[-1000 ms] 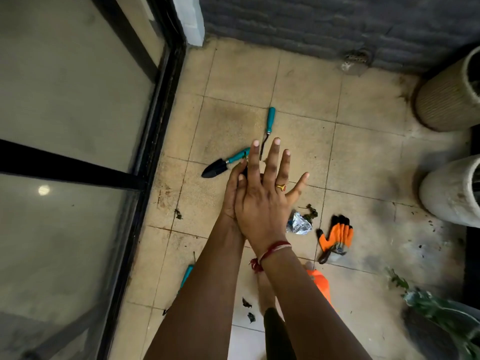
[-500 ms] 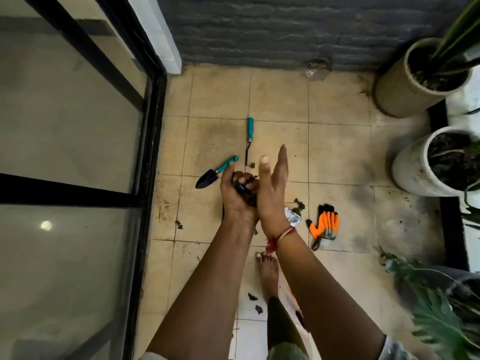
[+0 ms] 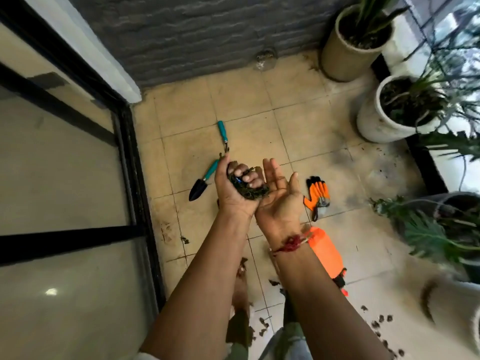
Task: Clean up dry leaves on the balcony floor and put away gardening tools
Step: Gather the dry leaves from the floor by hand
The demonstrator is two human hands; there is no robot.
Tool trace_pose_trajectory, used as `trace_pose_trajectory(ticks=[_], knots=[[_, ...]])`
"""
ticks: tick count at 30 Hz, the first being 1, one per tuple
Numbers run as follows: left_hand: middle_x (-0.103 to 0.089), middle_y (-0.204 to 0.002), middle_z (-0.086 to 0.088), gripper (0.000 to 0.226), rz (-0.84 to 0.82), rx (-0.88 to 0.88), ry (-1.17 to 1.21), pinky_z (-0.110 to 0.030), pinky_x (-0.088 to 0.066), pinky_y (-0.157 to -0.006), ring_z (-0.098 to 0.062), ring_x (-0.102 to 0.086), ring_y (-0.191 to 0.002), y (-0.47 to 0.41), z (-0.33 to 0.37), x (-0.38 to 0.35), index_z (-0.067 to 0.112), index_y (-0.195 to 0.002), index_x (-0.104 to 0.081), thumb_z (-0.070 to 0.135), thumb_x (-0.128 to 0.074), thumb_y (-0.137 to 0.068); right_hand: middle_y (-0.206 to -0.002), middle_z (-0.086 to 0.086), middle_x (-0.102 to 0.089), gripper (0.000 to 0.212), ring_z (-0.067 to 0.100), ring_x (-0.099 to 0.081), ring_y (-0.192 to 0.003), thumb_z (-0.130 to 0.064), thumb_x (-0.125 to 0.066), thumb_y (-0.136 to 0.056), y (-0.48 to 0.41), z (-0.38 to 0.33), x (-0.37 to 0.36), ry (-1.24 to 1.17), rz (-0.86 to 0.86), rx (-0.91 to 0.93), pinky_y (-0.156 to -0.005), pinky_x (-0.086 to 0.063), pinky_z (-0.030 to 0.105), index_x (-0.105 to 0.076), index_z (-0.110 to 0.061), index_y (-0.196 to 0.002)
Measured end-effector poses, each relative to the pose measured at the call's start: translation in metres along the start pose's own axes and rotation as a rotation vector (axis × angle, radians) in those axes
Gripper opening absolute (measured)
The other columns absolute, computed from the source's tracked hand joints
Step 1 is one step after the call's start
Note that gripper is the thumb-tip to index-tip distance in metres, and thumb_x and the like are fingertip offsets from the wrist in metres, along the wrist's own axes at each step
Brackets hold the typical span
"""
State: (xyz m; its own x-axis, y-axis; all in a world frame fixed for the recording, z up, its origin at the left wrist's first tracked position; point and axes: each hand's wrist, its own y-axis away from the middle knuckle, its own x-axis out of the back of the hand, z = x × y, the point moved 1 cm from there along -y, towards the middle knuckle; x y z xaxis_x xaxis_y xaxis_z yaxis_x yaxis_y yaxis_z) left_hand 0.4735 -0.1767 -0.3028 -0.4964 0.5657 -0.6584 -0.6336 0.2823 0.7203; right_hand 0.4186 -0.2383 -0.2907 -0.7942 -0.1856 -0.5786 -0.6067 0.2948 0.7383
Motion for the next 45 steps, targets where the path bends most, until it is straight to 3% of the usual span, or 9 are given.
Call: trace_pose_trajectory(ticks=[10, 15, 18, 23, 28, 35, 40, 42, 45], knots=[[-0.040, -0.036, 0.007, 0.055, -0.098, 0.154, -0.238, -0.011, -0.025, -0.033, -0.007, -0.037, -0.029, -0.001, -0.089, -0.014, 0.021, -0.039, -0.043, 0.034, -0.045, -0.093, -0.097, 0.003, -0.072, 0.043, 0.016, -0.062, -0.101, -0.033, -0.032, -0.100, 0.002, -0.049, 0.058, -0.016, -0.001, 0.145, -0.097, -0.044, 0.028, -0.066, -0.007, -0.098], [-0.039, -0.037, 0.007, 0.054, -0.144, 0.246, -0.333, -0.012, -0.024, -0.034, -0.008, -0.036, -0.030, 0.017, -0.152, -0.009, 0.021, -0.040, -0.041, 0.034, -0.044, -0.092, -0.096, 0.003, -0.072, 0.042, 0.011, -0.067, -0.094, -0.034, -0.032, -0.100, 0.021, -0.083, 0.112, -0.061, 0.019, 0.236, -0.086, -0.049, 0.024, -0.066, -0.010, -0.099], [-0.040, -0.037, 0.008, 0.056, -0.187, 0.286, -0.368, -0.012, -0.024, -0.035, -0.008, -0.037, -0.030, 0.039, -0.190, 0.002, 0.020, -0.038, -0.042, 0.034, -0.042, -0.092, -0.094, 0.003, -0.072, 0.041, 0.010, -0.067, -0.091, -0.030, -0.031, -0.101, 0.047, -0.095, 0.151, -0.065, 0.062, 0.288, -0.081, -0.050, 0.020, -0.067, -0.011, -0.096], [-0.041, -0.036, 0.007, 0.053, -0.244, 0.404, -0.485, -0.011, -0.027, -0.033, -0.007, -0.039, -0.030, 0.115, -0.283, 0.043, 0.018, -0.037, -0.044, 0.033, -0.042, -0.089, -0.084, 0.002, -0.072, 0.054, 0.011, -0.065, -0.081, -0.026, -0.031, -0.101, 0.117, -0.119, 0.251, -0.202, 0.107, 0.367, -0.079, -0.049, 0.021, -0.076, -0.015, -0.074], [-0.041, -0.038, 0.007, 0.059, -0.242, 0.536, -0.553, -0.011, -0.028, -0.033, -0.007, -0.039, -0.031, 0.177, -0.357, 0.088, 0.018, -0.037, -0.044, 0.034, -0.036, -0.093, -0.076, 0.004, -0.070, 0.049, 0.012, -0.064, -0.073, -0.023, -0.032, -0.099, 0.188, -0.130, 0.330, -0.347, 0.185, 0.415, -0.075, -0.051, 0.020, -0.073, -0.009, -0.076], [-0.038, -0.037, 0.007, 0.056, -0.180, 0.752, -0.799, -0.012, -0.027, -0.033, -0.007, -0.038, -0.031, 0.270, -0.461, 0.148, 0.020, -0.038, -0.042, 0.034, -0.042, -0.092, -0.088, 0.004, -0.071, 0.038, 0.016, -0.062, -0.091, -0.025, -0.034, -0.099, 0.284, -0.132, 0.446, -0.634, 0.379, 0.578, -0.098, -0.043, 0.033, -0.066, -0.006, -0.091], [-0.039, -0.039, 0.007, 0.052, -0.175, 0.915, -0.973, -0.013, -0.026, -0.033, -0.008, -0.038, -0.031, 0.318, -0.509, 0.169, 0.021, -0.041, -0.040, 0.032, -0.045, -0.092, -0.090, 0.006, -0.068, 0.036, 0.019, -0.060, -0.093, -0.025, -0.035, -0.098, 0.329, -0.134, 0.488, -0.850, 0.481, 0.723, -0.096, -0.045, 0.033, -0.065, -0.005, -0.094], [-0.038, -0.039, 0.007, 0.052, -0.218, 0.974, -1.035, -0.013, -0.026, -0.033, -0.008, -0.037, -0.031, 0.338, -0.530, 0.177, 0.021, -0.041, -0.041, 0.031, -0.046, -0.092, -0.095, 0.008, -0.066, 0.035, 0.023, -0.057, -0.099, -0.026, -0.039, -0.095, 0.346, -0.134, 0.510, -0.930, 0.498, 0.789, -0.103, -0.040, 0.037, -0.066, -0.004, -0.096], [-0.038, -0.039, 0.007, 0.051, -0.260, 1.060, -1.123, -0.012, -0.026, -0.033, -0.008, -0.037, -0.031, 0.370, -0.561, 0.194, 0.021, -0.042, -0.041, 0.030, -0.045, -0.092, -0.094, 0.008, -0.069, 0.035, 0.023, -0.059, -0.095, -0.029, -0.046, -0.087, 0.371, -0.133, 0.543, -1.059, 0.520, 0.889, -0.106, -0.037, 0.039, -0.073, -0.006, -0.086]])
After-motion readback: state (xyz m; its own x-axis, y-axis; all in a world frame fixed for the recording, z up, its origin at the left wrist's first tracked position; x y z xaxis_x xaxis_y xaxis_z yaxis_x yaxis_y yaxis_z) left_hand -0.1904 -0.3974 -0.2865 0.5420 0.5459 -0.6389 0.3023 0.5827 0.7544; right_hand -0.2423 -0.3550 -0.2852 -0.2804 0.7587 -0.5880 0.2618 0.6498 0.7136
